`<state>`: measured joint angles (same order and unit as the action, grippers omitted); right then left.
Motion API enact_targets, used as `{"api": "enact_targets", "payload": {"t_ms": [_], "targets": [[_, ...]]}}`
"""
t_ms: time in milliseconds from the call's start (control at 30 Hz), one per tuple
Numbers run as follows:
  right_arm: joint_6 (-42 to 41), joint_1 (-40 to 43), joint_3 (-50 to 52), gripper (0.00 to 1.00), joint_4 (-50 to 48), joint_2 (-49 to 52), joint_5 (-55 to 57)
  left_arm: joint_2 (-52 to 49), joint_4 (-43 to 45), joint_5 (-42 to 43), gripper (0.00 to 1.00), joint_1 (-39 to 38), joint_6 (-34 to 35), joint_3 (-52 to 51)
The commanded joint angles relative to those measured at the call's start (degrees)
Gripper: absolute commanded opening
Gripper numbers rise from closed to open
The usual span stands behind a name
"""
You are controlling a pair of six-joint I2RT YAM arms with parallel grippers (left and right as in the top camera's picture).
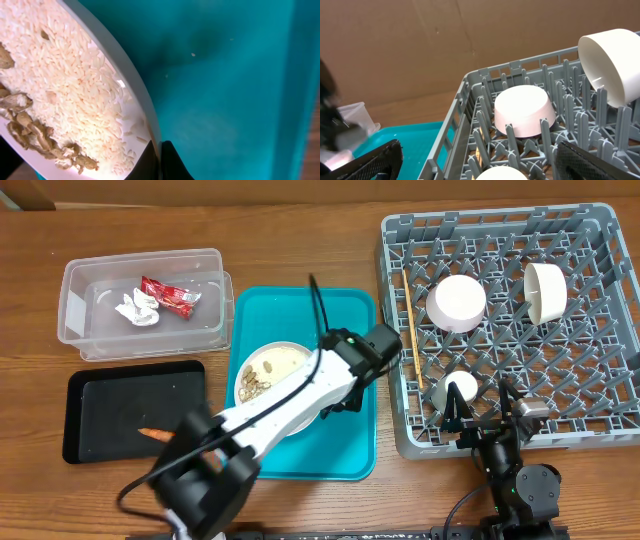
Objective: Sort waste into correct bins and load items into the dishwasher
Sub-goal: 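Grasp the rim of the white plate with the left gripper, then tilt the plate over the black tray to dump the food scraps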
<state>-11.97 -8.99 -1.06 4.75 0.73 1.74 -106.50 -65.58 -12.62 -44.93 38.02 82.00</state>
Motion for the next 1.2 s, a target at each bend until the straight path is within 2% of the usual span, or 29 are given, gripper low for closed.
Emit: {"api": "enact_targets", "payload": {"t_ms": [0,300,433,667,833,1033,1167], "targets": [[-0.04,0.28,0.61,1.0,-0.22,-0.57,0.04,5.55,-0.94,4.02,0.04,4.13,3.28,1.6],[-0.04,0.28,0.61,1.0,-0.22,-0.57,0.04,11.41,-2.58,11.93,0.04,19.65,3.26,1.57],[-0.04,0.28,0.61,1.0,-0.22,-0.57,0.04,12.2,-2.8,16.2,0.04,26.62,0.79,1.57],[-0.04,0.28,0.61,1.0,-0.22,-0.57,0.04,14.27,-2.27,26.14,0.04,38.64,-7.5,-0.28],[-0.04,0.28,0.61,1.0,-0.22,-0.57,0.04,17.9,-0.31,36.68,0.04,48.85,-18.18,-2.8],[-0.04,0.28,0.61,1.0,-0.22,-0.57,0.04,22.71,3.85,53.18,0.04,60.22,-27.26,-11.98],[-0.04,0.28,0.61,1.0,-0.22,-0.57,0.04,25.97,6.45,59.47,0.04,67.25,-30.58,-19.23]]}}
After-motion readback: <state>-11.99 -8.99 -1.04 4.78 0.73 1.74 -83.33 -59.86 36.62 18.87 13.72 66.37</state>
